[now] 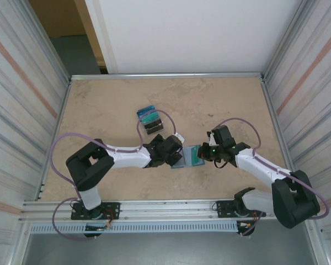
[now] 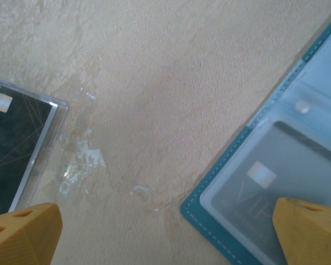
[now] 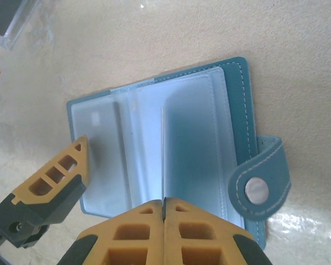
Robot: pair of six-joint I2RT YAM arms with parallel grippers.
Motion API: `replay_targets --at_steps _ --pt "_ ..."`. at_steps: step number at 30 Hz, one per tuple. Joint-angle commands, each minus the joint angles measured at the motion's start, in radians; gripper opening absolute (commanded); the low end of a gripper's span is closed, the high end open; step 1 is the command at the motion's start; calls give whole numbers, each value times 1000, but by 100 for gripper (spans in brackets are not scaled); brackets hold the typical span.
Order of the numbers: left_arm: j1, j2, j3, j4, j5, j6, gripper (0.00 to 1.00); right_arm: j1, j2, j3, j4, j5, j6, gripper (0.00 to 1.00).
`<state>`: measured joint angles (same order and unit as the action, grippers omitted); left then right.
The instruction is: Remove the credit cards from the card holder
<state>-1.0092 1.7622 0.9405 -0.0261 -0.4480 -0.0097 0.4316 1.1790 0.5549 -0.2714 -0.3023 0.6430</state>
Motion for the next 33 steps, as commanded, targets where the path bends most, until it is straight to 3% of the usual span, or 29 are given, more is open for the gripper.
replay_targets --at_steps 1,7,20,27,33 --pt "6 -79 22 -21 -27 27 99 10 -63 25 -53 39 -53 0" --pt "64 -213 -23 -13 47 3 99 45 -160 32 -59 42 -104 0" --pt "283 -599 -184 45 542 -65 99 179 -217 112 -29 -17 -258 0" --pt "294 -637 -155 -26 676 -11 96 217 -196 170 -29 -95 -356 0" --pt "310 -628 -146 -12 909 29 87 227 -147 232 -62 -180 -436 0"
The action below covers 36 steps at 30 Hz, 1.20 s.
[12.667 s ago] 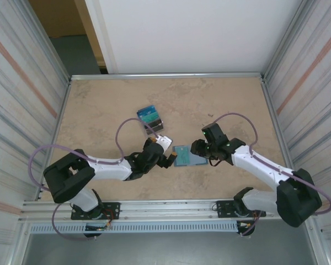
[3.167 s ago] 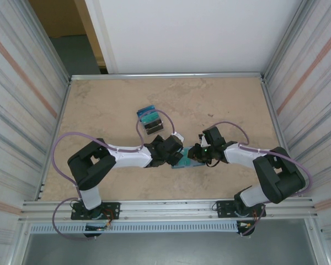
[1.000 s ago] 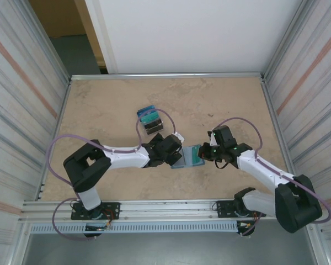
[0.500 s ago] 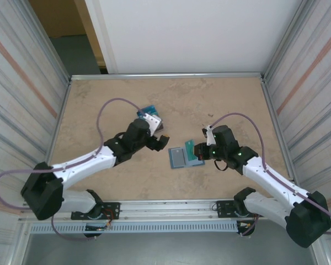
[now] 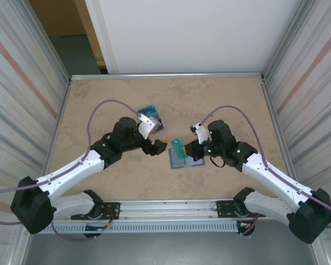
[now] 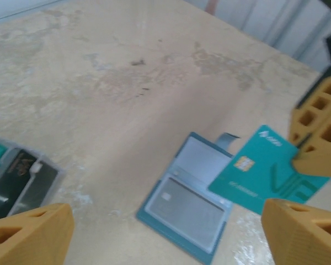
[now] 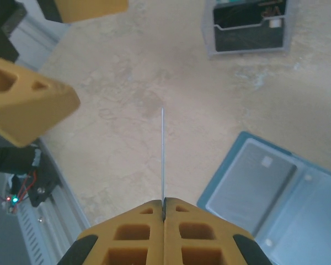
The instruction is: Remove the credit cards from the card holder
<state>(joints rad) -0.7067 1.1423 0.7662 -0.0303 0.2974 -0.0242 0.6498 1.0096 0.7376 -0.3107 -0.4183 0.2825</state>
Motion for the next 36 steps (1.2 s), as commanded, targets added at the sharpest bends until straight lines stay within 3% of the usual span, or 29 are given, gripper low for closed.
replay_targets --at_steps 1,10,17,25,29,36 --pt "11 -3 36 -18 207 66 84 10 32 59 -35 -76 -95 0" --pt "13 78 114 -123 405 195 71 13 111 166 -128 -195 -216 0" --pt "13 143 163 -194 502 234 46 14 151 212 -172 -248 -267 0" --pt "13 161 169 -232 526 259 2 14 152 223 -180 -246 -283 0" --pt "11 173 171 -230 543 259 0 14 146 221 -176 -241 -283 0" --pt "11 142 159 -194 473 233 0 -8 94 171 -132 -172 -222 42"
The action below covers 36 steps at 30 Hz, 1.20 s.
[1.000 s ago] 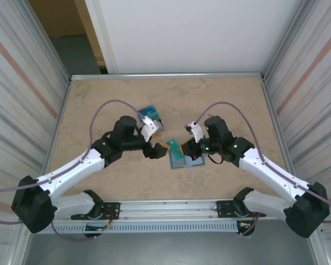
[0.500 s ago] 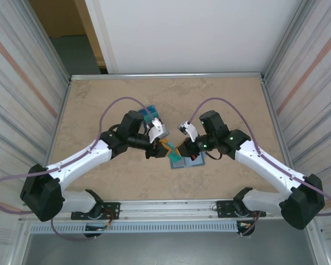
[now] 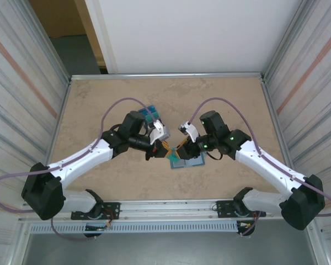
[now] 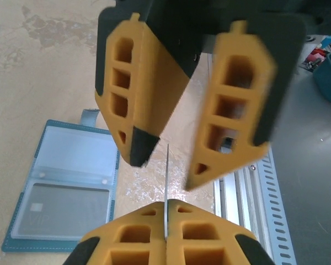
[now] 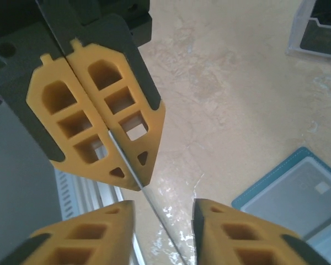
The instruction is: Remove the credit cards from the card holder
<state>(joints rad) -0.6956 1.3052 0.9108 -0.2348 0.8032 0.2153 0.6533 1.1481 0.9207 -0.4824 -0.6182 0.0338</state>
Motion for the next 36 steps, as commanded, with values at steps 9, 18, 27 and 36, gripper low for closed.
replay_targets --at_steps 9,18,27,36 --pt "1 -172 -78 193 -279 -206 0 -74 -220 -151 237 159 252 71" --pt "2 -277 -179 376 -536 -450 0 -96 -218 -249 477 228 477 99" --pt "10 -358 -286 550 -690 -628 0 -103 -70 -300 785 232 709 99" --pt "22 -359 -311 670 -706 -709 0 -84 8 -248 896 189 789 98"
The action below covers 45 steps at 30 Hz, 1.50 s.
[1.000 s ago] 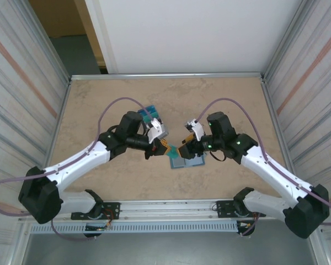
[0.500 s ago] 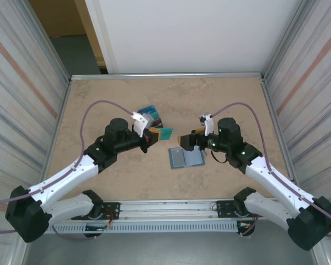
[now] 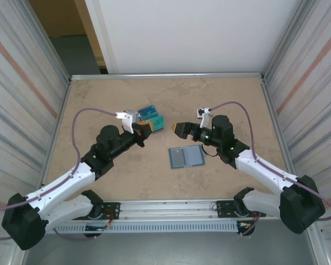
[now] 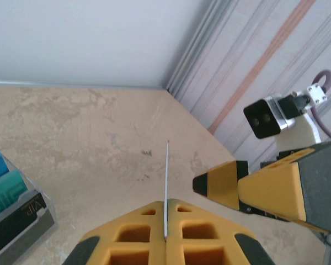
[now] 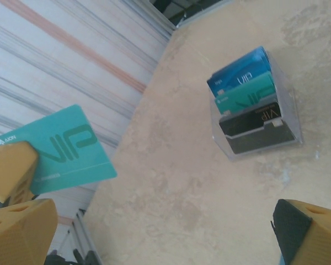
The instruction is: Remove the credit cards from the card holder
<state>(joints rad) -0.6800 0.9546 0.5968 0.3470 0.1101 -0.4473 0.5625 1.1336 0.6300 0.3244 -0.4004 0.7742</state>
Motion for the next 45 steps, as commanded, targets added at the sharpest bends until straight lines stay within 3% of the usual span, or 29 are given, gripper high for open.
replay_targets --at_steps 1,6,10,17,20,25,30,34,39,45 --pt "6 -7 2 97 -10 -52 0 8 37 48 111 -47 55 97" --pt "22 1 -13 144 21 -109 0 7 115 69 241 -127 102 93" --pt "37 13 -23 183 65 -172 0 11 177 85 371 -187 139 82" --pt "39 40 -40 253 84 -236 0 52 224 147 401 -218 112 70" --pt "39 56 -48 293 93 -261 0 62 242 164 405 -228 111 60" --pt "39 62 -54 307 108 -275 0 66 253 169 429 -231 119 33" --pt "44 49 -57 267 112 -268 0 67 230 147 419 -209 92 0" --pt "49 50 -48 237 143 -256 1 69 210 139 372 -192 57 0" --pt "52 38 -15 153 184 -197 42 76 168 139 272 -171 -3 0" --pt "60 -23 71 -72 209 -4 71 97 77 116 75 -112 -110 0"
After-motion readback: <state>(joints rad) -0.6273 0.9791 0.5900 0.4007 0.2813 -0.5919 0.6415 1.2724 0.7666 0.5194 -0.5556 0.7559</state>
